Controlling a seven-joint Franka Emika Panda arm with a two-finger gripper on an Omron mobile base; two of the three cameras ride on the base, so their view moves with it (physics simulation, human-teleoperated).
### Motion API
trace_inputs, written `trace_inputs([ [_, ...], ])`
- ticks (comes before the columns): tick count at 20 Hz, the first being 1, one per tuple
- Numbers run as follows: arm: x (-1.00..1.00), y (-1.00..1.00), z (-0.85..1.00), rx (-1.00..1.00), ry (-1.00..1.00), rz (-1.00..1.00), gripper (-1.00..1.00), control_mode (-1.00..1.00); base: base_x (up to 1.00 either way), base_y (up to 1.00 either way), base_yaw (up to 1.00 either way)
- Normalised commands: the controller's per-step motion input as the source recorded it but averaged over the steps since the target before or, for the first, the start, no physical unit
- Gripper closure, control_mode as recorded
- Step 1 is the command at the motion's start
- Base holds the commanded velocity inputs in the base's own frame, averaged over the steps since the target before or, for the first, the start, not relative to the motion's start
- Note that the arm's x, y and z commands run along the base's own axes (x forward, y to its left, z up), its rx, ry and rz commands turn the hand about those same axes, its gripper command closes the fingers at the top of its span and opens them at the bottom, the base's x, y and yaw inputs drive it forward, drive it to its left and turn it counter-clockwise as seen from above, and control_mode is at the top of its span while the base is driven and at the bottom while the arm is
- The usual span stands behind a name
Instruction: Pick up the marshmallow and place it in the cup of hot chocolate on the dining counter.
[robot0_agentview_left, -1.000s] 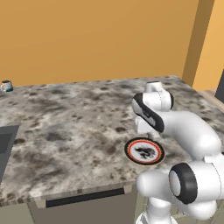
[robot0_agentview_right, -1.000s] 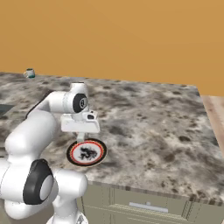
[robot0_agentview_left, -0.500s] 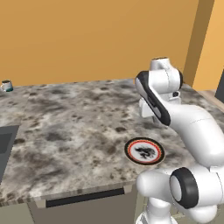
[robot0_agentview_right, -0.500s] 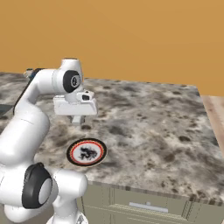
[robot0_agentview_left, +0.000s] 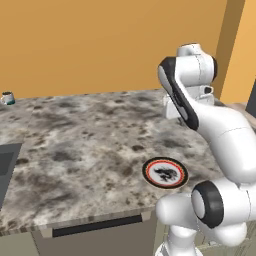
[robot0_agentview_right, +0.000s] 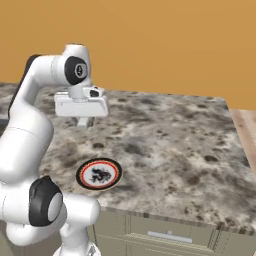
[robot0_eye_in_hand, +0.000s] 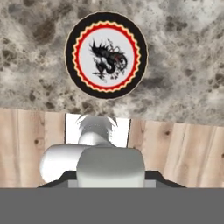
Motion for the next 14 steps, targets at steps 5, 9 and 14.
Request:
trace_inputs([
  [5,-0.45,0.00,-0.18,0.12,-0.21,0.00,1.00,-1.00,0.00,0.00,0.00],
  [9,-0.35,0.00,-0.02,0.13,-0.26,0.00,1.00,-1.00,0.00,0.00,0.00],
  [14,-0.32,0.00,0.28,0.02,-0.05,0.00,1.00,-1.00,0.00,0.00,0.00],
])
